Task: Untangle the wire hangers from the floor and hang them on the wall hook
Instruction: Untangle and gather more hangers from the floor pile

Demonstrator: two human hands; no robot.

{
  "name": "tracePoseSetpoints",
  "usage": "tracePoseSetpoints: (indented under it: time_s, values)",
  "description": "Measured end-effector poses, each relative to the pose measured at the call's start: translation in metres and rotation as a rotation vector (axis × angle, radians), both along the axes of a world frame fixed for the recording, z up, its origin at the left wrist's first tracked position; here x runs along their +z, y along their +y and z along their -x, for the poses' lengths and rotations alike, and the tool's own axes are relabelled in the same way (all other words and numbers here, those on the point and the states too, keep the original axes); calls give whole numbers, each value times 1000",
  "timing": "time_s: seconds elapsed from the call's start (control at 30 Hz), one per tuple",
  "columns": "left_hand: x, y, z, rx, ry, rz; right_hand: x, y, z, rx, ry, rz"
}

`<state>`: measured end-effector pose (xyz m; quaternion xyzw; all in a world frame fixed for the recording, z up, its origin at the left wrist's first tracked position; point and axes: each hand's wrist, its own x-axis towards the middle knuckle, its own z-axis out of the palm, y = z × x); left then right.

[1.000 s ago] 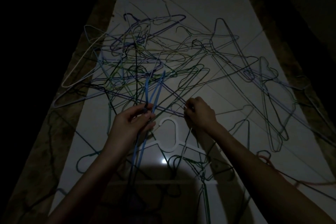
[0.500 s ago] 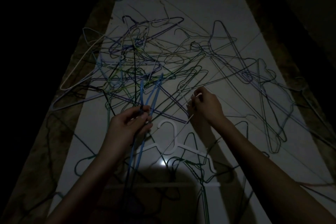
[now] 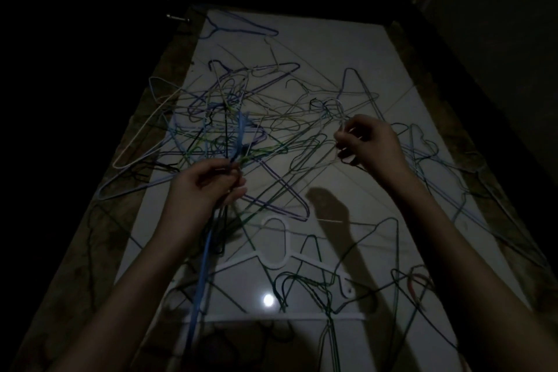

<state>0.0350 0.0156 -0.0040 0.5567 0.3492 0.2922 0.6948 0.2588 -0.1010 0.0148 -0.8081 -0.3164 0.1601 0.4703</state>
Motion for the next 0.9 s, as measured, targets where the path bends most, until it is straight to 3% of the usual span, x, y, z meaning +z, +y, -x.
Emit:
tracePoseSetpoints:
  time_s: [0.33, 0.7, 0.9]
  values:
    - [8, -25, -12, -120, -64, 245, 34, 2, 55, 133, 70, -101]
    - [15, -40, -13, -206, -75, 385, 21, 17, 85, 199, -93, -47]
    - [7, -34, -12, -197, -51, 393, 8, 14, 79, 295, 70, -68]
